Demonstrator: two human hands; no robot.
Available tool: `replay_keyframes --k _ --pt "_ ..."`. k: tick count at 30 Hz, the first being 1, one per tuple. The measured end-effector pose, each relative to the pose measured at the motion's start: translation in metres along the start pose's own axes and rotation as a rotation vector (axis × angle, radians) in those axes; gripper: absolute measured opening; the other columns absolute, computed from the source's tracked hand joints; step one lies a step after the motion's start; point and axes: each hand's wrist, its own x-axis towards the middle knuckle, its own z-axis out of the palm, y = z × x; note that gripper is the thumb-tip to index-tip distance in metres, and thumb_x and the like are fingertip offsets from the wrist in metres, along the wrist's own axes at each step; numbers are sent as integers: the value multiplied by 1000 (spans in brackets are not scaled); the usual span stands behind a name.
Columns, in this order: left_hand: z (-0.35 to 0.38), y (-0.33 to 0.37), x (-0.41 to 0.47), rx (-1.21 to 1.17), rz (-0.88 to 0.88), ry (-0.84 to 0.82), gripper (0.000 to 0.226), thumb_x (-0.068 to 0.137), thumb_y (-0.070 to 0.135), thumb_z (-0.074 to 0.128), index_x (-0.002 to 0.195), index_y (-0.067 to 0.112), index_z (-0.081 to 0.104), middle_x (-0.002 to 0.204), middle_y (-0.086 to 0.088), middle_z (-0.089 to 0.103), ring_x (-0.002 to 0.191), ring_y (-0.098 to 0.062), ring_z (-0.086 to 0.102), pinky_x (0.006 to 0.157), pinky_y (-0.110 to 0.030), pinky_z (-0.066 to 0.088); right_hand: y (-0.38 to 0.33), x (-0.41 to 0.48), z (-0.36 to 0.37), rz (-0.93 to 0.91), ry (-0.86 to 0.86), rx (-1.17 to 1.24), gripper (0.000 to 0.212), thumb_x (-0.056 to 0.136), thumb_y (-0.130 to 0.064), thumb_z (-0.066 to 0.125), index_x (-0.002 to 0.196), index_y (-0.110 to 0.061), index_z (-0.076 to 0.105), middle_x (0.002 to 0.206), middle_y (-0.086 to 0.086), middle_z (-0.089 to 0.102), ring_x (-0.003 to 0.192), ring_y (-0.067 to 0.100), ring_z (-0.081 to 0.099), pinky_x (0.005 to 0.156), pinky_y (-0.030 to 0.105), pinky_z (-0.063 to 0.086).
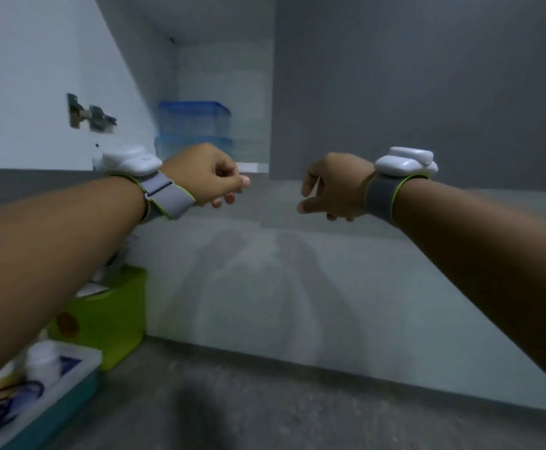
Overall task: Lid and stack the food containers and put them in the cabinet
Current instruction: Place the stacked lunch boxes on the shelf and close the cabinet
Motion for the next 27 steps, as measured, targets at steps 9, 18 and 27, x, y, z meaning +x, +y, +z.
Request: replay_keyframes --k 9,18,27 --pt "188 31 -100 -293 -252 -413 30 90 43 58 85 17 71 78 2 74 65 -21 69 55 -30 55 151 -132 110 394 -330 133 43 83 -53 70 98 -13 71 88 11 76 78 26 75 65 41 64" --pt "418 50 -209 -495 -776 -873 60 89 61 46 123 13 53 109 -11 62 71 -30 61 62 -37 50 295 -269 290 1038 -528 466 81 78 -64 67 140 -14 49 141 8 51 117 31 53 83 49 59" --pt "521 45 -252 -1094 -1227 -803 78 63 84 54 119 32 67 111 -4 73 98 -30 69 77 -48 57 311 -312 400 1272 -337 1272 64 69 -70 69 106 -18 74 74 5 73 62 23 69 52 31 56"
